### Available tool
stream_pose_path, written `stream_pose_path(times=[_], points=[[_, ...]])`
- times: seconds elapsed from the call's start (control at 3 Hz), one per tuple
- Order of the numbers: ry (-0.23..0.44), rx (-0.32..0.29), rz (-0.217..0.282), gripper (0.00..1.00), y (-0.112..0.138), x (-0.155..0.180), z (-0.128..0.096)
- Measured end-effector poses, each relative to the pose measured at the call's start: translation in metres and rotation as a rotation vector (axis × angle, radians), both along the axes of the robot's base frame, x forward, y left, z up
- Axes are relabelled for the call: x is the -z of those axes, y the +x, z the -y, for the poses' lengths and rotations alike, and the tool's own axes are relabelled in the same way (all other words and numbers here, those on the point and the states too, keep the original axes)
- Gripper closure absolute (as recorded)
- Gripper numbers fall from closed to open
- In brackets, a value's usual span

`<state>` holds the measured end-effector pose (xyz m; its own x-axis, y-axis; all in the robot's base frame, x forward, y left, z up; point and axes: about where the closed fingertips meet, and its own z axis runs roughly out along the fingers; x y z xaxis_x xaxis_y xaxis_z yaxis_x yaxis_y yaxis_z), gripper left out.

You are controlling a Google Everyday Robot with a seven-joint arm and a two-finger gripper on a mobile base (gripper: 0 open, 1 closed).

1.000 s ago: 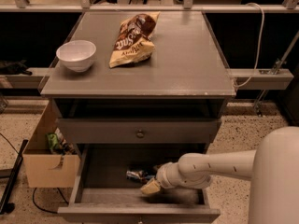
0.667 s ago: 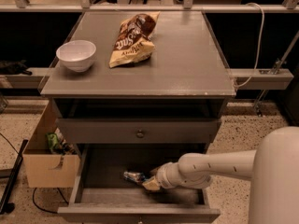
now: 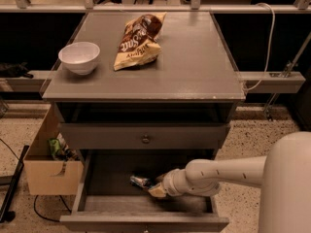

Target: Pick redbull can from middle drawer and place on counter

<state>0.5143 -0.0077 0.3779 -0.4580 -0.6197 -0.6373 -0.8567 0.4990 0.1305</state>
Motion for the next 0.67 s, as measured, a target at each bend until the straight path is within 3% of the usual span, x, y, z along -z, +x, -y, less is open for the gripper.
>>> stream_pose_path(times=[0.67], points=[[0.0,-0.001,-0.001,1.0,-0.0001,0.0002,-0.0003]])
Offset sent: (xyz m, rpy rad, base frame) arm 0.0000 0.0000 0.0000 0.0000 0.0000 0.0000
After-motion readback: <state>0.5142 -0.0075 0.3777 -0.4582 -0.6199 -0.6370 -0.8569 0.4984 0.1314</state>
